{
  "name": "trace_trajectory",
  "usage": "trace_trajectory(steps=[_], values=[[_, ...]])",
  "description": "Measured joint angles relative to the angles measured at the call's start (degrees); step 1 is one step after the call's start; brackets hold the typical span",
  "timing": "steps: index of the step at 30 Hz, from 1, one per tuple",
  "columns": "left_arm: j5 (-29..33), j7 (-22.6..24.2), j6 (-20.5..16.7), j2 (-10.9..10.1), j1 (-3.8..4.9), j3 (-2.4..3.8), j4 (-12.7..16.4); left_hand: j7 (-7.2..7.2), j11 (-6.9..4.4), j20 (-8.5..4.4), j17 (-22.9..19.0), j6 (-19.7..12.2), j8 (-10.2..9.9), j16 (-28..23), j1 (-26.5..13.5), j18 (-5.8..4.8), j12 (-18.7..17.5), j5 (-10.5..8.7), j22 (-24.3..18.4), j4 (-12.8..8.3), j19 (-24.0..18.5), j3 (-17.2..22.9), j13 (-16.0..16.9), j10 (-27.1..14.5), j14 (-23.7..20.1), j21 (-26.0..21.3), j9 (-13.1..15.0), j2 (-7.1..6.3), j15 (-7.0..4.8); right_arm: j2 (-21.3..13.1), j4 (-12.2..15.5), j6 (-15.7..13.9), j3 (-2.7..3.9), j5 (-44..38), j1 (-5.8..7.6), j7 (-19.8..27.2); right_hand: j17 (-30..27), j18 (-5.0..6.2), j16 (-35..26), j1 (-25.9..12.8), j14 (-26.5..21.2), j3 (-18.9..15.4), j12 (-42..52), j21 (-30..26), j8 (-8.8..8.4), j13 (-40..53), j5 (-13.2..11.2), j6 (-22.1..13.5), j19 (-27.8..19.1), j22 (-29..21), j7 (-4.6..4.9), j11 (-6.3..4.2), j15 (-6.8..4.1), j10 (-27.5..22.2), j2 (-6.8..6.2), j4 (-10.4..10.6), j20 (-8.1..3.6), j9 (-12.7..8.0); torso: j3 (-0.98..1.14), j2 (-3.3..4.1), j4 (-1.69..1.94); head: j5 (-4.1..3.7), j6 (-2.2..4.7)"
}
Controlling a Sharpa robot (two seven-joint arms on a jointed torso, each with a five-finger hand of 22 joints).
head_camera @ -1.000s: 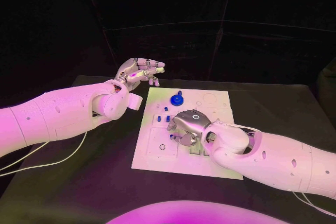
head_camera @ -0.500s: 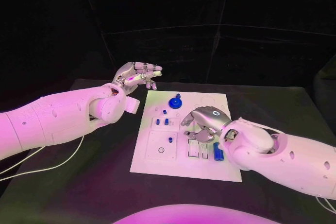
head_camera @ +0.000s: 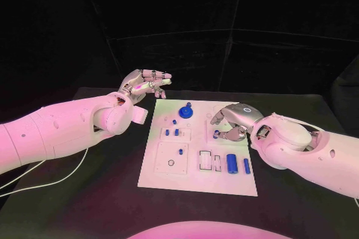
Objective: Assemble the parts on the task board
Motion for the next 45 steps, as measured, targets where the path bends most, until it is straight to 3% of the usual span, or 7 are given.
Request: trace_trajectory(steps=[9,16,22,25,36,40,45], values=[[0.0,-0.1,0.0,0.0,0.0,-0.07,0.0,0.0,0.0,0.0,-0.1,0.0,0.0,0.0,0.3,0.0,0.3,0.0,-0.1,-0.2,0.0,-0.2,0.0,0.0,-0.2,0.0,0.0,0.3,-0.22,0.5,-1.1,3.9,0.01,-1.5,0.09,-0.6,-0.7,0.0,-0.4,0.7,0.0,-1.1,1.3,-0.2,0.0,0.0,0.0,0.2,0.0,-0.1,-0.23,0.19,0.0,-0.2,0.68,0.0,0.0,0.1,0.03,0.03,0.0,0.32,-0.37],[0.0,-0.4,0.0,0.1,-0.01,-0.09,-0.1,0.0,0.0,0.0,-0.1,0.0,0.2,0.0,0.3,0.0,0.3,0.0,-0.1,-0.2,0.0,-0.2,0.0,0.0,-0.2,0.0,0.0,0.3,-0.21,1.4,-2.1,6.5,0.01,-1.7,0.1,-0.6,-1.1,0.0,-0.8,1.6,-0.1,-1.4,2.8,-0.2,0.0,0.1,0.0,0.5,0.0,-0.2,-0.53,-0.47,-0.14,2.2,1.62,0.3,0.0,0.1,0.04,0.04,0.0,0.53,-0.6],[0.0,-0.7,0.0,0.2,-0.01,-0.1,-0.2,0.0,0.13,0.0,-0.2,0.0,0.2,0.0,0.6,0.0,0.3,0.0,-0.1,-0.2,0.0,-0.2,0.0,-0.1,-0.2,0.0,0.0,0.61,-0.21,2.1,-2.6,8.3,-0.01,-1.7,0.1,-0.5,-1.1,-0.01,-0.8,2.5,0.0,-0.3,3.5,-0.2,0.04,0.1,0.0,1.7,0.5,0.5,0.4,-1.32,-1.07,5.3,2.47,0.6,-0.53,0.2,0.07,0.03,-0.01,0.55,-0.68],[0.0,-0.8,0.0,0.3,-0.01,-0.12,-0.3,0.0,0.21,0.0,-0.2,0.0,0.2,0.0,0.6,0.0,0.3,0.0,-0.1,-0.2,0.0,-0.2,0.0,-0.2,-0.2,0.0,0.0,0.61,-0.21,2.6,-2.7,8.9,-0.01,-1.5,0.1,-0.3,-0.9,-0.01,-0.8,3.0,-0.1,0.3,3.5,-0.2,0.34,0.1,0.0,2.6,0.8,1.0,0.31,-1.53,-1.14,6.3,2.97,0.6,-0.79,0.3,0.07,0.04,-0.04,0.55,-0.66],[0.0,-1.2,0.0,0.6,-0.01,-0.23,-0.4,0.0,0.21,0.19,-0.2,0.0,0.2,0.0,0.6,0.01,0.7,0.0,-0.2,-0.2,0.2,-0.2,0.1,-0.2,-0.2,0.0,0.0,0.61,-0.21,3.1,-3.3,9.9,0.0,-0.7,0.09,0.5,-0.8,-0.01,-0.8,2.7,0.1,1.4,3.5,0.1,0.63,0.0,-0.3,3.5,1.0,1.3,0.39,-1.68,-1.36,7.4,3.52,1.0,-1.02,0.4,0.08,0.05,-0.09,0.44,-0.86],[0.0,-1.4,0.0,0.6,-0.01,-0.27,-0.5,0.0,0.21,0.19,-0.2,0.0,0.4,0.0,0.8,0.0,0.7,0.0,-0.2,-0.2,0.2,-0.2,0.1,-0.2,-0.2,0.0,0.0,0.85,-0.21,3.1,-3.6,9.6,0.0,-0.2,0.09,0.5,-0.2,-0.01,0.0,4.2,-0.1,3.7,3.2,0.7,1.34,0.0,-2.8,5.5,1.3,2.1,0.68,-1.75,-1.56,9.2,4.98,0.6,-1.34,0.6,0.07,0.02,-0.09,0.37,-0.86],[0.0,-1.7,0.0,0.7,-0.01,-0.38,-0.5,0.0,0.21,0.19,-0.2,0.0,0.4,0.0,0.8,0.01,0.7,0.0,-0.2,-0.2,0.2,-0.2,0.1,-0.2,-0.2,0.0,0.0,0.85,-0.21,3.0,-3.9,8.1,-0.04,1.1,0.07,0.7,0.9,-0.01,0.7,4.9,0.1,6.1,2.8,1.6,1.8,0.0,-4.9,7.1,1.6,3.6,0.66,-1.99,-1.76,11.1,5.64,-0.4,-1.64,0.6,0.07,-0.04,-0.08,0.27,-0.65]])
